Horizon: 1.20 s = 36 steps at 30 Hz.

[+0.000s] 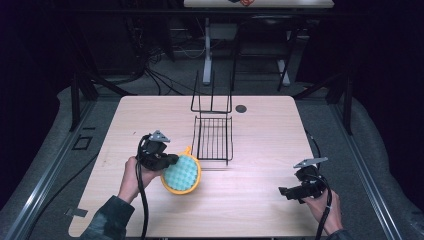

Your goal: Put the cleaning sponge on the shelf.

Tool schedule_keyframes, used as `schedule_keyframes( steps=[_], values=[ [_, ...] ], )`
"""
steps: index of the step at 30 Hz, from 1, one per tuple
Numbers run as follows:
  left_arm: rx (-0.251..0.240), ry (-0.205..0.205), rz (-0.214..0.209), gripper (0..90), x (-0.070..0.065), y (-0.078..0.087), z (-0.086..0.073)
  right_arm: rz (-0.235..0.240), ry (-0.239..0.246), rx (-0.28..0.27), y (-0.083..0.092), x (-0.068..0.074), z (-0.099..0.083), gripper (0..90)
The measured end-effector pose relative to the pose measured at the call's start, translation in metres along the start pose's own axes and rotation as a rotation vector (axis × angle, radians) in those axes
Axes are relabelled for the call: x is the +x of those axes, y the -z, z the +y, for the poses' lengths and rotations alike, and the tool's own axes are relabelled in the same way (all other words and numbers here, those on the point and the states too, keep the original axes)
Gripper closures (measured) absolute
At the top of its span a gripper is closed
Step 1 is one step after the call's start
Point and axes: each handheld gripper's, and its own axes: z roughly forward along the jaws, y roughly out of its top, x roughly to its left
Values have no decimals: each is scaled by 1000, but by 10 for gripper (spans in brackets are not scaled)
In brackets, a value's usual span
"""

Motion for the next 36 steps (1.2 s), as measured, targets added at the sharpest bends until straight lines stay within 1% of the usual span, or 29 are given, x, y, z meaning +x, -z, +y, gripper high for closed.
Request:
schedule_keyframes(
  steps=[8,10,15,18,19,24,26,28,33,35,36],
  values=[
    [-21,-4,-6,871,-1,6,8,2,-2,-2,0,1,0,92],
    [-24,-15,-4,871,-2,8,13,3,0,-1,0,1,0,92],
    [-32,-19,-3,871,-2,7,20,-3,8,1,0,0,0,93],
    [-35,-20,-4,871,-1,6,24,2,4,1,0,0,0,93],
    [-37,-20,0,871,-2,6,26,0,10,3,0,0,0,93],
    [-44,-19,-1,871,-1,4,33,-2,10,5,0,-1,0,93],
    [-52,-14,-1,871,-1,3,35,6,0,3,-1,0,0,94],
    [-49,-16,2,872,-1,3,37,5,1,6,-1,-1,0,94],
    [-69,-15,1,873,0,0,44,6,-3,1,0,0,0,94],
    [-80,-8,0,872,0,-4,47,9,-9,0,0,-1,0,94],
    [-83,-5,2,873,0,-5,48,4,0,6,0,-1,0,94]
  ],
)
